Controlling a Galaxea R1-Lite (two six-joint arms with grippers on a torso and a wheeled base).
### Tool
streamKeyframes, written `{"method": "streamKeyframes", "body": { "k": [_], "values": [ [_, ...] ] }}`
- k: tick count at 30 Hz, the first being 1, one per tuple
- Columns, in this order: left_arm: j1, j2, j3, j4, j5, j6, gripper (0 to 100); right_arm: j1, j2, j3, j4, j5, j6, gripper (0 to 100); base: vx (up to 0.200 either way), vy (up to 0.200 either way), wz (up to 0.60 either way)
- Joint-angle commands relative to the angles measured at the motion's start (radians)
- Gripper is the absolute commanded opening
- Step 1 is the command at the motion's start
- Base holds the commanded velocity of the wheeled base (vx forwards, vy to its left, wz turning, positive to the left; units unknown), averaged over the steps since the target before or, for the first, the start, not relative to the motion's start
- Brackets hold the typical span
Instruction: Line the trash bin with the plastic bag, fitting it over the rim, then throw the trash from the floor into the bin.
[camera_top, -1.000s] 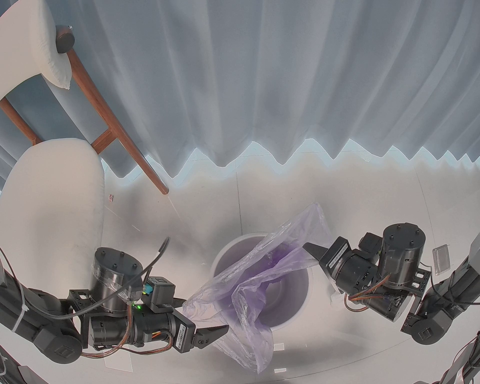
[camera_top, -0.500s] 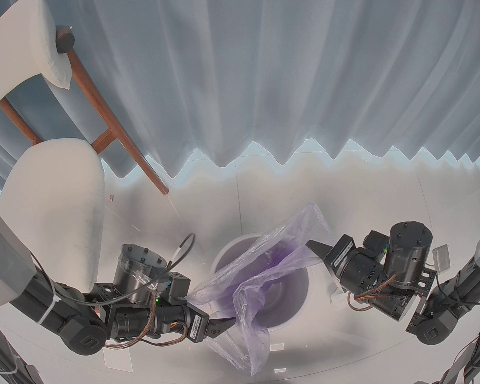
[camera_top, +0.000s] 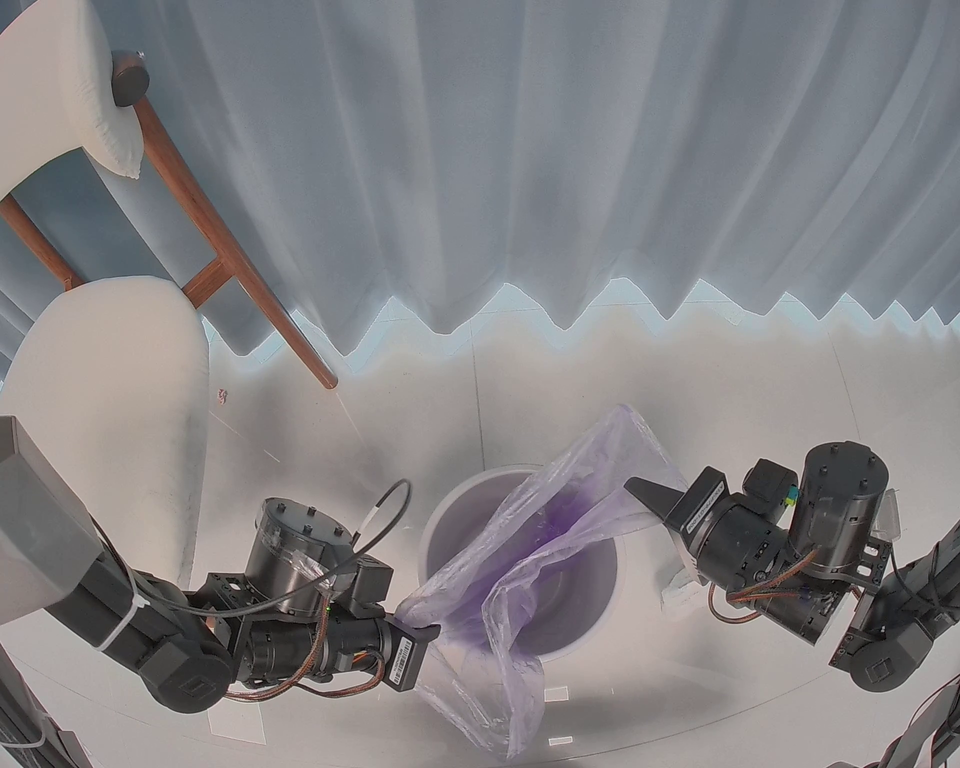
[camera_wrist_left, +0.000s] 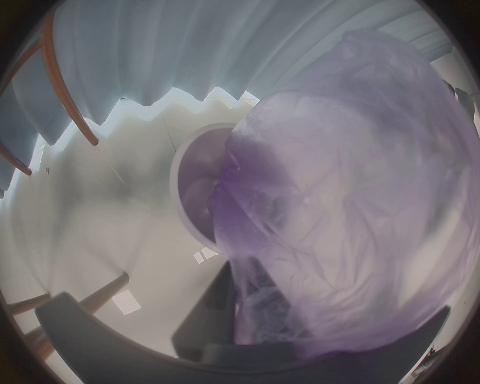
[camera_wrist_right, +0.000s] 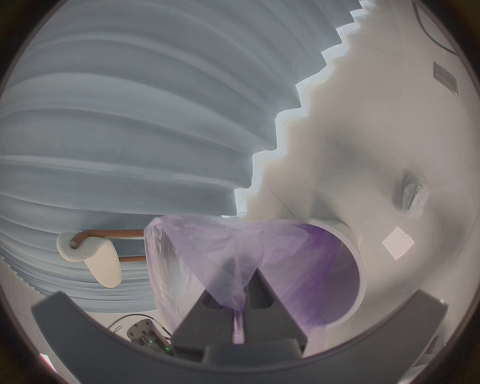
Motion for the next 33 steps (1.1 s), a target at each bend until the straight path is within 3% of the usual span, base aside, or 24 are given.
{"method": "streamKeyframes", "body": {
  "k": [1, 2, 7, 10, 15, 22, 30, 33],
  "values": [
    [-0.005, -0.018, 0.028, 0.001, -0.002, -0.009, 0, 0.000, -0.043, 0.000, 0.000, 0.010, -0.003, 0, 0.000, 0.000, 0.00],
    [-0.005, -0.020, 0.028, 0.001, 0.000, -0.009, 0, 0.000, -0.045, -0.001, 0.000, 0.012, -0.003, 0, 0.000, 0.000, 0.00],
    [0.003, -0.158, 0.117, 0.009, -0.010, -0.091, 0, -0.011, -0.172, 0.025, 0.059, 0.171, -0.006, 0, 0.000, 0.000, 0.00],
    [0.009, -0.210, 0.148, 0.011, -0.014, -0.118, 0, -0.011, -0.200, 0.033, 0.119, 0.219, -0.019, 0, 0.000, 0.000, 0.00],
    [0.011, -0.222, 0.170, -0.054, -0.034, -0.203, 0, -0.011, -0.189, 0.017, 0.210, 0.223, -0.081, 0, 0.000, 0.000, 0.00],
    [-0.011, -0.224, 0.185, -0.221, -0.080, -0.414, 0, -0.029, -0.142, -0.027, 0.294, 0.223, -0.181, 0, 0.000, 0.000, 0.00],
    [-0.017, -0.218, 0.236, -0.227, -0.079, -0.467, 0, -0.115, -0.105, -0.098, 0.365, 0.223, -0.282, 0, 0.000, 0.000, 0.00],
    [-0.006, -0.189, 0.228, -0.239, -0.083, -0.554, 0, -0.123, -0.097, -0.156, 0.437, 0.223, -0.304, 0, 0.000, 0.000, 0.00]
  ]
}}
